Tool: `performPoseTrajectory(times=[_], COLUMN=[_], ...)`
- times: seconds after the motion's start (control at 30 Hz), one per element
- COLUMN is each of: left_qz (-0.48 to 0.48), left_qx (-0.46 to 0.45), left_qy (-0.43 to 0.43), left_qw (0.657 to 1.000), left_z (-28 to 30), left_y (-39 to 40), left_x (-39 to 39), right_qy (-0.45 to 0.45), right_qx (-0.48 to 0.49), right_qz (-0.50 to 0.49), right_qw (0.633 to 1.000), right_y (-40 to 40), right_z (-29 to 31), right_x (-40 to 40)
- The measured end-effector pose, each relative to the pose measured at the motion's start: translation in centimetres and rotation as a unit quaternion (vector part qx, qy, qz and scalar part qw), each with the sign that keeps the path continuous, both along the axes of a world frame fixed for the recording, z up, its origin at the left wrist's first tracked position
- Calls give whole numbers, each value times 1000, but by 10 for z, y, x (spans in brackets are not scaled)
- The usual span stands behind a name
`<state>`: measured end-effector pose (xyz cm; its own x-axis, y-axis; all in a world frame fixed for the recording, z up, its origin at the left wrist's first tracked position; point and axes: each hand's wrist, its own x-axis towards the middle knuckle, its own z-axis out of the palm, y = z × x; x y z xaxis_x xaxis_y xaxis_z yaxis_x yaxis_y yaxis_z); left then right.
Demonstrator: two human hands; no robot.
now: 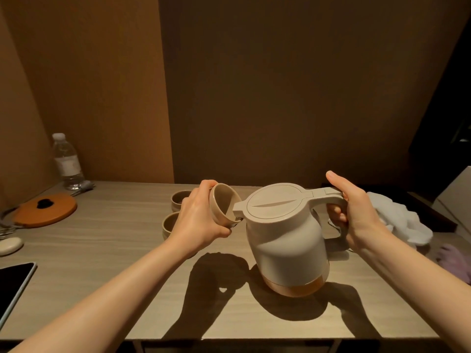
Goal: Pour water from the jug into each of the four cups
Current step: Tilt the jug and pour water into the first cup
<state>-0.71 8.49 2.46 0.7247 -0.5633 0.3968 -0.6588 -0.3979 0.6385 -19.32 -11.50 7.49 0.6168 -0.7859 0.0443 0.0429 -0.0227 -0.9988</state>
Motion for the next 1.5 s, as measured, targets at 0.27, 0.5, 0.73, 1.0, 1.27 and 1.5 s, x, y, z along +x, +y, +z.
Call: performPoseTrajectory(times=[0.27,0.5,0.73,1.0,1.27,1.5], left_qz=[17,27,26,32,31,31], left_qx=[9,32,39,25,6,-23], left_qy=[-12,-20,-23,-8,10,24], left_qw=[1000,999,999,999,999,999], left_z=[-8,-12,-15,-23,-32,-46], left_y=[1,0,0,-2,-3,-5], left_x=[1,1,4,4,6,6], right_qy=[7,12,19,28,33,28], right_qx=[-6,-8,-13,-28,-30,-18], right_qz=[-8,-10,-8,-6,-18,-17], right_qw=[1000,1000,1000,999,999,999], right_y=[-1,-1,-2,-1,0,-3], right_z=[-3,-5,-4,0,1,-3], right_x=[2,3,5,8,12,13])
